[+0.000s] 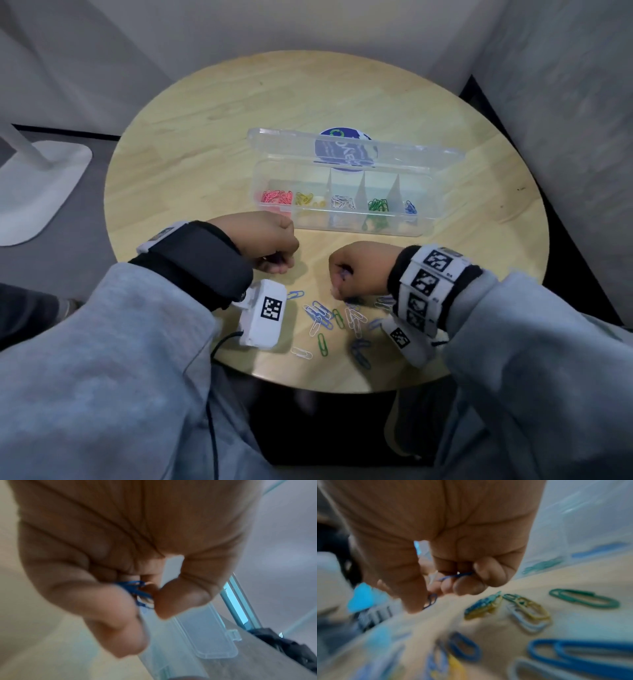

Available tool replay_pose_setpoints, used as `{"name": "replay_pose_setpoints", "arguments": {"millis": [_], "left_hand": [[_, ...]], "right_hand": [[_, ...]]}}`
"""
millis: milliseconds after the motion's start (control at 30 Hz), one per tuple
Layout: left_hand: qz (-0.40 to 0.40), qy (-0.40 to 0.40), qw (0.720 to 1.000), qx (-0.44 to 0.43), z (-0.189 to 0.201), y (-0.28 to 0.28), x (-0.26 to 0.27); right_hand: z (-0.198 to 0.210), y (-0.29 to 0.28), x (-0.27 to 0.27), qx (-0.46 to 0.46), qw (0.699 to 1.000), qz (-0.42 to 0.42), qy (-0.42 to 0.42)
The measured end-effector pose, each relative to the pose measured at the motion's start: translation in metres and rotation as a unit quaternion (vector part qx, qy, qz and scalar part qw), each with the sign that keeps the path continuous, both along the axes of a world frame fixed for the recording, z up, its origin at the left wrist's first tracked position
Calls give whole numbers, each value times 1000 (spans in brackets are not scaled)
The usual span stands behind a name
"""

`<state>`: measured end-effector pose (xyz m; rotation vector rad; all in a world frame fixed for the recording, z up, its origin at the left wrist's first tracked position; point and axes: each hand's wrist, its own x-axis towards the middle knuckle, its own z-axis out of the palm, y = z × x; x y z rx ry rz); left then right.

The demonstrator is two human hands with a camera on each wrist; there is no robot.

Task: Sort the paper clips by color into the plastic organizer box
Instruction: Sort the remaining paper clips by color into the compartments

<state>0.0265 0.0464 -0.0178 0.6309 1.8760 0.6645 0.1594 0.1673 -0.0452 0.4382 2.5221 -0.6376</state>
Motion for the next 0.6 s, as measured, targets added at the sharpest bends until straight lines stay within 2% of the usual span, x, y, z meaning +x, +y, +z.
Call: {"name": "replay_pose_setpoints", "arguments": {"millis": [67,100,200,267,333,367,433,533,600], "left_hand": [[15,-31,999,26,3,-1,0],[24,-44,998,39,4,-2,1],[47,-59,996,49,4,-2,2],[16,-14,999,26,1,0,4],[-57,83,995,-16,-2,0,6],[-97,138,985,-40,-4,-1,8],[-162,228,956,-93,-7,-4,14],[-206,266,932,-137,-15,-4,23],[-223,275,923,-149,-19,-2,26]], "right_hand": [[5,11,9,-90,989,-108,45],[9,16,15,-155,971,-168,67],[19,30,33,-333,873,-333,126],[24,35,44,-386,810,-413,154],[25,38,51,-393,791,-442,153],[24,38,53,-387,796,-444,140],[19,33,55,-354,824,-431,101],[9,25,51,-258,902,-344,38],[6,20,45,-153,954,-259,13]]}}
